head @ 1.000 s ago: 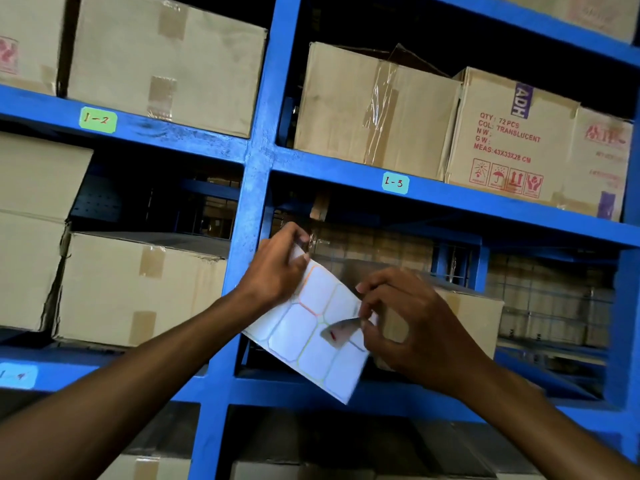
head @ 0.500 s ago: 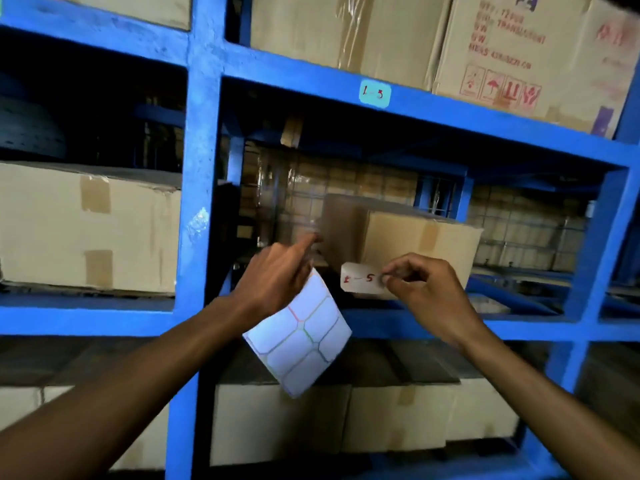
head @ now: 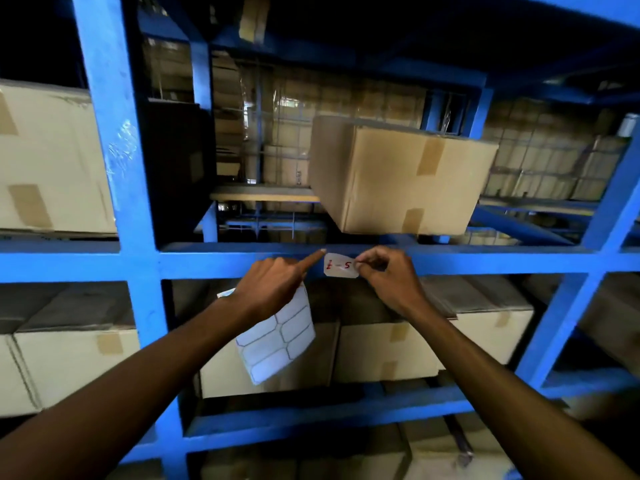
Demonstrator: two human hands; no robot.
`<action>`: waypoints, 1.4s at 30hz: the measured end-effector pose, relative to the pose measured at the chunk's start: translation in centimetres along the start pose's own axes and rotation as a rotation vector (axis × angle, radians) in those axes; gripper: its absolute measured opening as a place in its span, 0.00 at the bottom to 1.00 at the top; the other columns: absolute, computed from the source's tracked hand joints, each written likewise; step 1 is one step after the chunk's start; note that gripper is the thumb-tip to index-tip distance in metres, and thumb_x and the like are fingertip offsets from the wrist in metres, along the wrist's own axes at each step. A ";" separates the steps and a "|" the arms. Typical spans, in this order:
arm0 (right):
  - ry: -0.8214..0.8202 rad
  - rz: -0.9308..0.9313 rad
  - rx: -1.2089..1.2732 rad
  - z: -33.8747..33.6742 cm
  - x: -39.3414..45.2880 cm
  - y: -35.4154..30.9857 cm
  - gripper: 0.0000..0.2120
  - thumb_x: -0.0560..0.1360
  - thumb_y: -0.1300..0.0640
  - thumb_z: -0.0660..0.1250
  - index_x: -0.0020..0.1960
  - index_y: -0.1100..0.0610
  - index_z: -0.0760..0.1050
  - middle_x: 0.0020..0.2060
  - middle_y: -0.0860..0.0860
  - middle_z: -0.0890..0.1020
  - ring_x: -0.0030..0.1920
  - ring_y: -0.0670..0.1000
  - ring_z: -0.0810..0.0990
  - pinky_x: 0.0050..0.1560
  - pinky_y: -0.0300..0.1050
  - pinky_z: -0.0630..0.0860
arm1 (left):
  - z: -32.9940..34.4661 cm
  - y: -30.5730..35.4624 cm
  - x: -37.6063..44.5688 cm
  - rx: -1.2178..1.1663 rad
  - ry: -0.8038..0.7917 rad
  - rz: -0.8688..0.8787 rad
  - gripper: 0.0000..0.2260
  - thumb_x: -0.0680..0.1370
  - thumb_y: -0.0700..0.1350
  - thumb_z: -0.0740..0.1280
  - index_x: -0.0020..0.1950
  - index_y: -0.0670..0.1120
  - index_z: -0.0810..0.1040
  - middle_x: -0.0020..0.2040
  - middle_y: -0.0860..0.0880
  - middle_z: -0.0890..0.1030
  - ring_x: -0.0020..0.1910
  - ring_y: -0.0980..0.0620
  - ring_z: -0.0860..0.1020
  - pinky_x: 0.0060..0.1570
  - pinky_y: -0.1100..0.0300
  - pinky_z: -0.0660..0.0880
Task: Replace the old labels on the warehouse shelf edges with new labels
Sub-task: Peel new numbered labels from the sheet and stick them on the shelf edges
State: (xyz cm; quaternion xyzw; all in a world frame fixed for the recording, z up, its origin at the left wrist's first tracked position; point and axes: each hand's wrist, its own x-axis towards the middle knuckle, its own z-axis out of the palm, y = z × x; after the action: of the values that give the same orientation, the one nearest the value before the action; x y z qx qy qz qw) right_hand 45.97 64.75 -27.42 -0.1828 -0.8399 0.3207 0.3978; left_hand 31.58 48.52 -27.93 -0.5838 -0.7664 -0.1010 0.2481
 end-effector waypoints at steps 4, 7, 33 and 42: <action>-0.034 0.019 -0.021 1.0 0.8 2.4 0.03 0.73 0.61 0.69 0.46 0.58 0.79 0.44 0.49 0.81 0.45 0.45 0.79 0.35 0.28 0.73 | 2.5 0.0 0.4 0.079 -0.059 -0.004 0.30 0.79 0.41 0.56 0.76 0.56 0.43 0.52 0.45 0.79 0.46 0.41 0.77 0.40 0.49 0.74; -0.045 0.020 -0.007 1.5 1.4 3.4 0.04 0.73 0.61 0.69 0.47 0.57 0.78 0.43 0.47 0.80 0.45 0.43 0.78 0.35 0.27 0.72 | 3.6 0.0 0.8 0.130 -0.090 -0.001 0.31 0.79 0.40 0.56 0.76 0.56 0.42 0.51 0.45 0.78 0.45 0.42 0.77 0.40 0.49 0.74; -0.001 -0.014 0.063 2.7 3.1 5.9 0.04 0.72 0.62 0.69 0.47 0.57 0.79 0.40 0.45 0.78 0.40 0.37 0.76 0.36 0.22 0.72 | 7.2 -1.0 2.2 0.227 -0.062 0.020 0.35 0.77 0.35 0.55 0.75 0.54 0.38 0.44 0.45 0.78 0.32 0.47 0.70 0.32 0.55 0.65; 0.021 -0.045 0.021 2.8 3.1 6.1 0.05 0.73 0.61 0.69 0.48 0.57 0.79 0.41 0.46 0.80 0.40 0.37 0.76 0.36 0.24 0.72 | 8.4 -1.4 2.3 0.235 -0.048 0.047 0.39 0.77 0.35 0.56 0.69 0.57 0.28 0.46 0.44 0.80 0.37 0.42 0.78 0.36 0.53 0.71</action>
State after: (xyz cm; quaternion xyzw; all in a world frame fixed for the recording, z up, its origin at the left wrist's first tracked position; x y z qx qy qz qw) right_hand 42.13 69.81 -31.19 -0.1629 -0.8362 0.3187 0.4156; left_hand 27.65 53.74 -33.80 -0.5708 -0.7648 0.0095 0.2985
